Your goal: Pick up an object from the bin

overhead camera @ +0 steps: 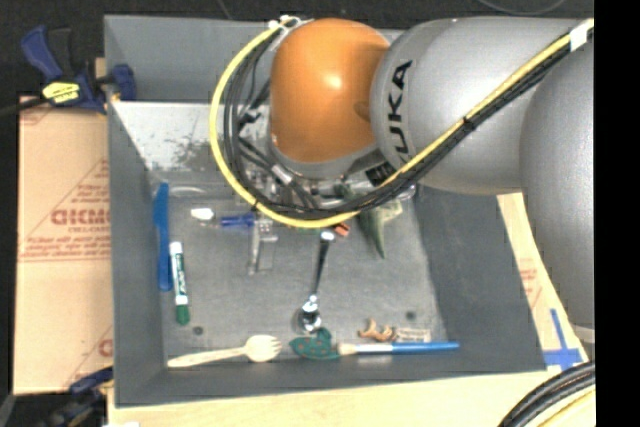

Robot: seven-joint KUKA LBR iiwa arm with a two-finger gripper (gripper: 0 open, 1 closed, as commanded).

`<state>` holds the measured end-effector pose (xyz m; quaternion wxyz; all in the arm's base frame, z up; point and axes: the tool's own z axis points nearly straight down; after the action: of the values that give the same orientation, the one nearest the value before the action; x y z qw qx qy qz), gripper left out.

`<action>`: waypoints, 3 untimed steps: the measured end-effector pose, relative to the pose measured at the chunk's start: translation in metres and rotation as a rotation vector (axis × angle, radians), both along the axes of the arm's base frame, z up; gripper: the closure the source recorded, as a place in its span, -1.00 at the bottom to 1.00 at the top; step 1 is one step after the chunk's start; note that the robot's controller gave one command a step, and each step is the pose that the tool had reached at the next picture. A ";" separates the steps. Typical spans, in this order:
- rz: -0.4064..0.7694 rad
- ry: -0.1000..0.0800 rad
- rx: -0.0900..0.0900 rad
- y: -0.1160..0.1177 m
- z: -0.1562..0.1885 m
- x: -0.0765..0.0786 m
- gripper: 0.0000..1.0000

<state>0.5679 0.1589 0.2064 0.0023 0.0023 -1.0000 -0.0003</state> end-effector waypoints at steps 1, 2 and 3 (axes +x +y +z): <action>-0.005 -0.008 0.001 -0.001 0.004 0.002 -1.00; -0.050 -0.009 0.003 -0.034 -0.139 0.061 -1.00; -0.079 -0.022 0.008 -0.019 -0.135 0.069 -1.00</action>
Offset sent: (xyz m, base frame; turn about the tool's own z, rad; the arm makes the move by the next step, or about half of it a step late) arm 0.0590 -0.0328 -0.1364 0.0471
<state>0.6374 0.1401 0.0712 -0.0087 -0.0369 -0.9993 -0.0044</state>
